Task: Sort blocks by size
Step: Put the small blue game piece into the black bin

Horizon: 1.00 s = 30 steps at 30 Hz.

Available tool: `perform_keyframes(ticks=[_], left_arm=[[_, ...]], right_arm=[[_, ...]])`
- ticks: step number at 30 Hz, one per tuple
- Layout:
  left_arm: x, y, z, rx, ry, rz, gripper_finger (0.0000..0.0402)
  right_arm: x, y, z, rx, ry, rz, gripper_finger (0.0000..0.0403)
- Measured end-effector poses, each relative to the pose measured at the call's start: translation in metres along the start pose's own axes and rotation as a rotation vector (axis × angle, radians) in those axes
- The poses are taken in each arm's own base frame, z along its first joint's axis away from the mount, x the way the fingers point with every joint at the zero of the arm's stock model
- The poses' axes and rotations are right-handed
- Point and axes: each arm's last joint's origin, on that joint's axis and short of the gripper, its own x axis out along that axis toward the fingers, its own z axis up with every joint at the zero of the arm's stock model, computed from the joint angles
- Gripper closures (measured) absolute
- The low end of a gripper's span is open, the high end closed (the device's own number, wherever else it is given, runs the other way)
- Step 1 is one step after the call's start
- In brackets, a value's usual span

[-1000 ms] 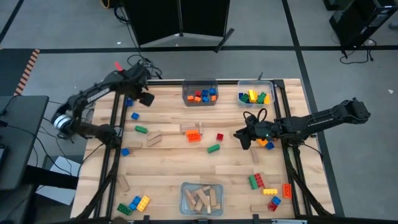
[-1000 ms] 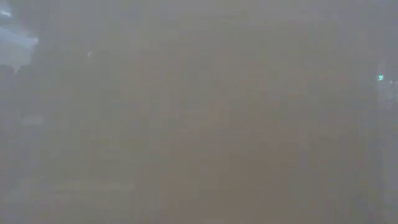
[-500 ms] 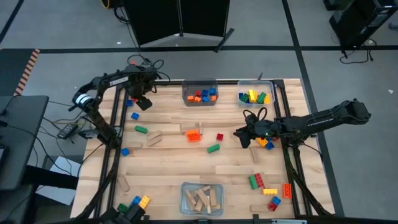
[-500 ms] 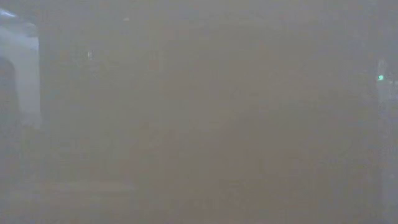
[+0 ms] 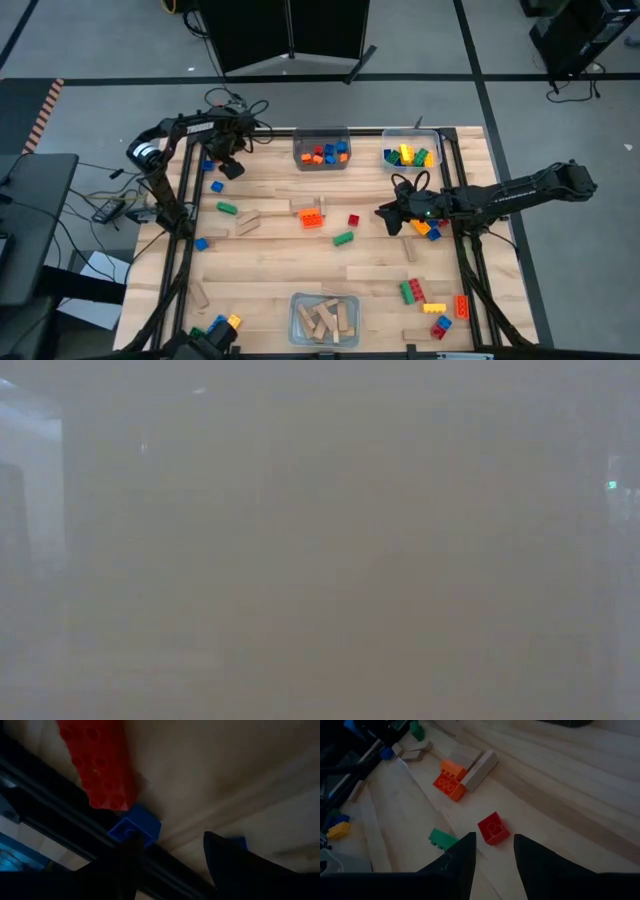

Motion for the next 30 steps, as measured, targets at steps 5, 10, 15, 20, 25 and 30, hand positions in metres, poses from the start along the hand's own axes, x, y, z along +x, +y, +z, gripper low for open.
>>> perform_keyframes(ticks=[5,10,15,20,25,30], left_arm=[[0.0,0.006,0.001,-0.142,-0.012,0.014,0.0188],[-0.005,0.013,0.001,-0.204,-0.017,0.007,0.0188],[-0.022,0.02,0.008,-0.108,-0.069,0.028,0.0188],[-0.038,0.031,0.009,0.029,-0.084,0.072,0.0188],[-0.037,0.035,0.007,0.11,-0.07,0.048,0.0188],[-0.03,0.032,0.003,0.286,-0.026,0.055,0.0188]], right_arm=[[0.0,0.001,0.001,0.004,-0.009,0.01,0.0256],[0.0,0.003,0.003,0.011,-0.026,0.031,0.0256],[0.0,0.004,0.003,0.013,-0.031,0.036,0.0256],[0.0,0.004,0.003,0.036,-0.032,0.039,0.0256],[0.0,0.004,0.003,0.081,-0.033,0.042,0.0256],[0.0,0.005,0.004,0.101,-0.042,0.053,0.0256]])
